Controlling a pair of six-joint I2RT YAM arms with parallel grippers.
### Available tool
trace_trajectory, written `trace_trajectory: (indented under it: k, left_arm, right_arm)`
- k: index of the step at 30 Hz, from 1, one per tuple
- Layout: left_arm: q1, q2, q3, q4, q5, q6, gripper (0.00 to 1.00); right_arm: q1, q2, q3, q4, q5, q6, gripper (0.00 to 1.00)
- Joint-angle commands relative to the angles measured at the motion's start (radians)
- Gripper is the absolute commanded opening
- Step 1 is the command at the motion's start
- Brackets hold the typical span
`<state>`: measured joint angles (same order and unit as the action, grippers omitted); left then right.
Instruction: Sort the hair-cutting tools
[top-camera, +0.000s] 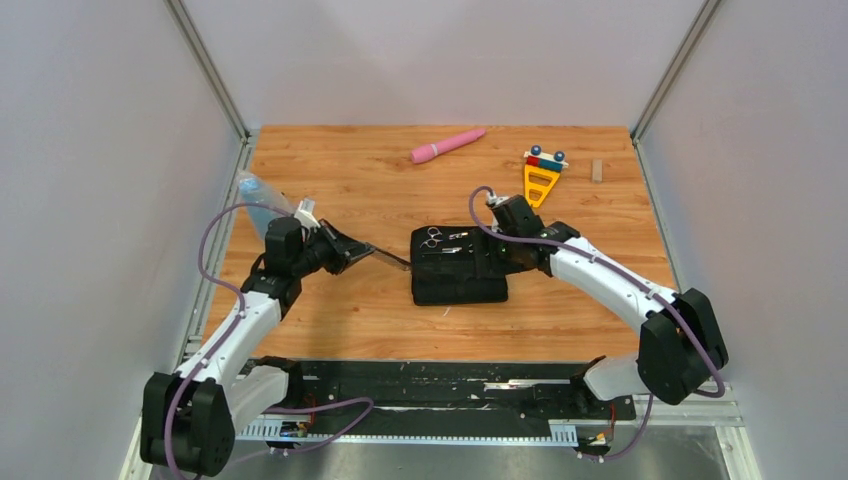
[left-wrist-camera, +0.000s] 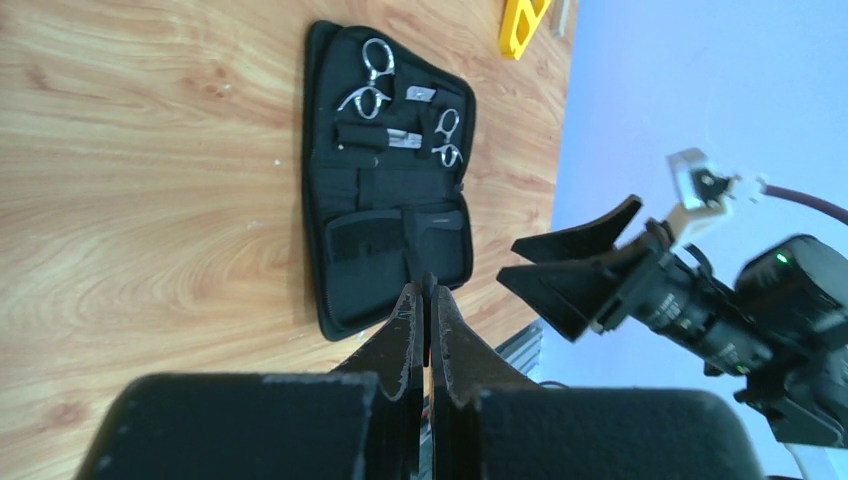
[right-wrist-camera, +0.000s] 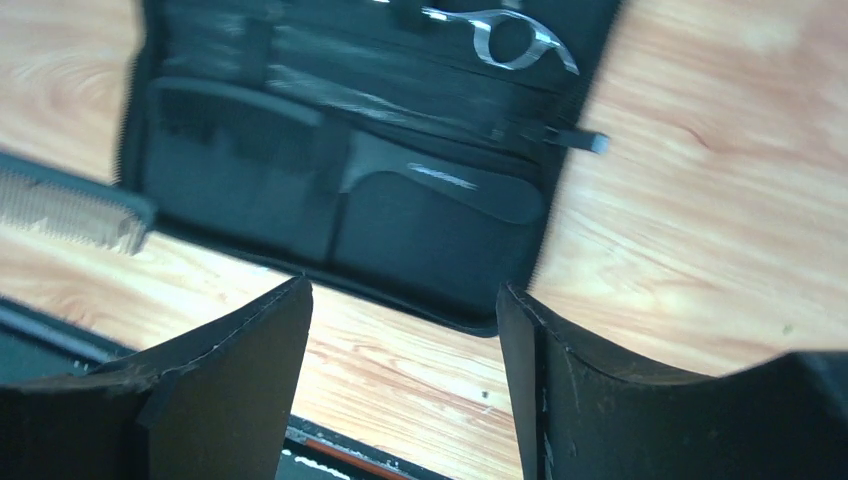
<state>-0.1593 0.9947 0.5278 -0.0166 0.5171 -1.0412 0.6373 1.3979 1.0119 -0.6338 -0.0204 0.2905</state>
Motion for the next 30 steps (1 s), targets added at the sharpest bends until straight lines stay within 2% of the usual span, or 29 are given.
trace_trajectory:
  k: [1, 4, 13, 26, 30]
  left_arm:
    - [-0.065, -0.022, -0.007, 0.098, -0.104, -0.061, 0.00]
    - [-0.099, -0.015, -0.026, 0.115, -0.141, -0.085, 0.00]
    - [-0.182, 0.001, -0.115, 0.176, -0.231, -0.128, 0.00]
    - [-0.232, 0.019, -0.163, 0.161, -0.317, -0.103, 0.00]
    - [-0.241, -0.004, -0.183, 0.159, -0.361, -0.101, 0.00]
  right_arm:
    - [-0.085, -0.037, -0.068, 0.045, -0.045, 0.146, 0.68]
    - [-0.121, -0.037, -0.120, 0.078, -0.074, 0.184, 0.66]
    - [-0.135, -0.008, -0.227, 0.127, -0.026, 0.243, 0.47]
    - [-0.135, 0.020, -0.281, 0.156, -0.052, 0.276, 0.06]
    - [-0.135, 0.025, -0.285, 0.164, -0.070, 0.278, 0.02]
